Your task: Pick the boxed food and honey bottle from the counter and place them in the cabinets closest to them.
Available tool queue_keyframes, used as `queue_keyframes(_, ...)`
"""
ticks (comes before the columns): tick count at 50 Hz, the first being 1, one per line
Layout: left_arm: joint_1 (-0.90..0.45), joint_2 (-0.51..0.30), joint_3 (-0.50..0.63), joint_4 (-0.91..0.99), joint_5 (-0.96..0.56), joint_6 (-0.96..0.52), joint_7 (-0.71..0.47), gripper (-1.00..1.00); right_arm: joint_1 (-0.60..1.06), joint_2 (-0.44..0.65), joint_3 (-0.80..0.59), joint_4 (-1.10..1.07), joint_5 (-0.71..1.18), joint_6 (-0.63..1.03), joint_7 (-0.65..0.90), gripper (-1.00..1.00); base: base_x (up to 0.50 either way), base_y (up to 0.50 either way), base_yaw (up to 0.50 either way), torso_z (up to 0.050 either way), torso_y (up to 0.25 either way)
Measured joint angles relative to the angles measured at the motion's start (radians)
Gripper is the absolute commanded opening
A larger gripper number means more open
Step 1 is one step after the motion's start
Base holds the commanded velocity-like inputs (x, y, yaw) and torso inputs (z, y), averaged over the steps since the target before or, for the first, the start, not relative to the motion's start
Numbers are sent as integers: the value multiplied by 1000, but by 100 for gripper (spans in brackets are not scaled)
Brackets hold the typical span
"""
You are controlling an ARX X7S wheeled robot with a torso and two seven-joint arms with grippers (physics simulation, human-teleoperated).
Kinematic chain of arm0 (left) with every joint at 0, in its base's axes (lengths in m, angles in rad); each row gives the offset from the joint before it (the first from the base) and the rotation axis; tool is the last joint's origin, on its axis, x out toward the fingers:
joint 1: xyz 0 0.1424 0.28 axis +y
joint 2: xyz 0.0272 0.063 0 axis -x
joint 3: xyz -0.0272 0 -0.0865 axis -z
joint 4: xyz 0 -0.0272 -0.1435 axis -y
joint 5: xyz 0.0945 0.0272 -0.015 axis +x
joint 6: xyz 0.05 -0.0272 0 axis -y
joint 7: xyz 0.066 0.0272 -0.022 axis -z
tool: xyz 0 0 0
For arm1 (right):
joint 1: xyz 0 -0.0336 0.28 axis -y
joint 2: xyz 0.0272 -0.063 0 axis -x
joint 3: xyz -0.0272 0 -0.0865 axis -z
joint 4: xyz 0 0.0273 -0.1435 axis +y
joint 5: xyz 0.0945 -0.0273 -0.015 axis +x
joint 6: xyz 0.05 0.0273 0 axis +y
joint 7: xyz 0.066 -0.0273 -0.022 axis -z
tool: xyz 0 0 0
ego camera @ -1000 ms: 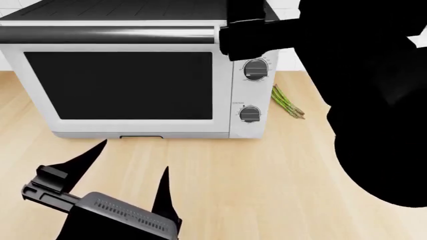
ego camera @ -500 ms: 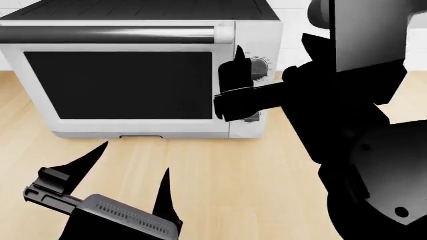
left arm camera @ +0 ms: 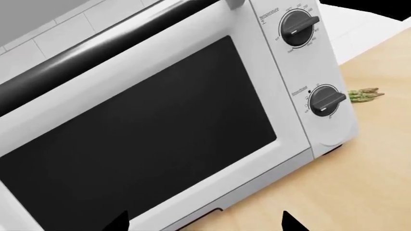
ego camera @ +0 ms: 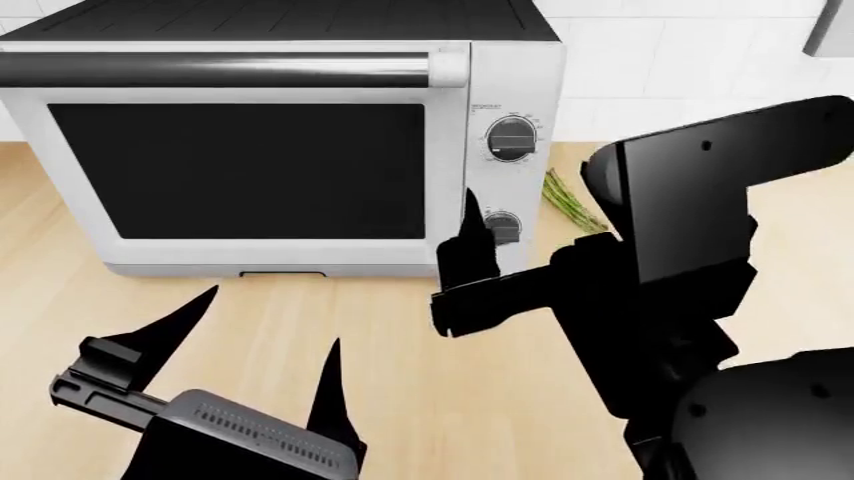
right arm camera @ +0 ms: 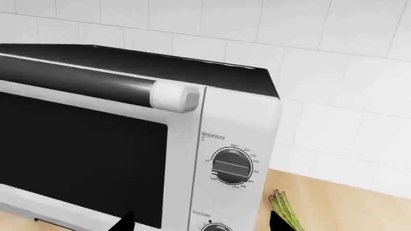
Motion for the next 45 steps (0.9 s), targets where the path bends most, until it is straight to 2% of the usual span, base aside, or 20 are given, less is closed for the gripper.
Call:
queue_keyframes(24, 12, -6, -10, 0, 7, -1, 0, 100, -168, 28, -51, -129, -241, 0, 44, 100, 0, 0, 0, 0, 0)
queue_keyframes(45, 8, -16, -8, -1, 9, 2, 0, 100, -238, 32, -79, -161, -343, 7, 42, 100, -48, 0, 0, 0, 0)
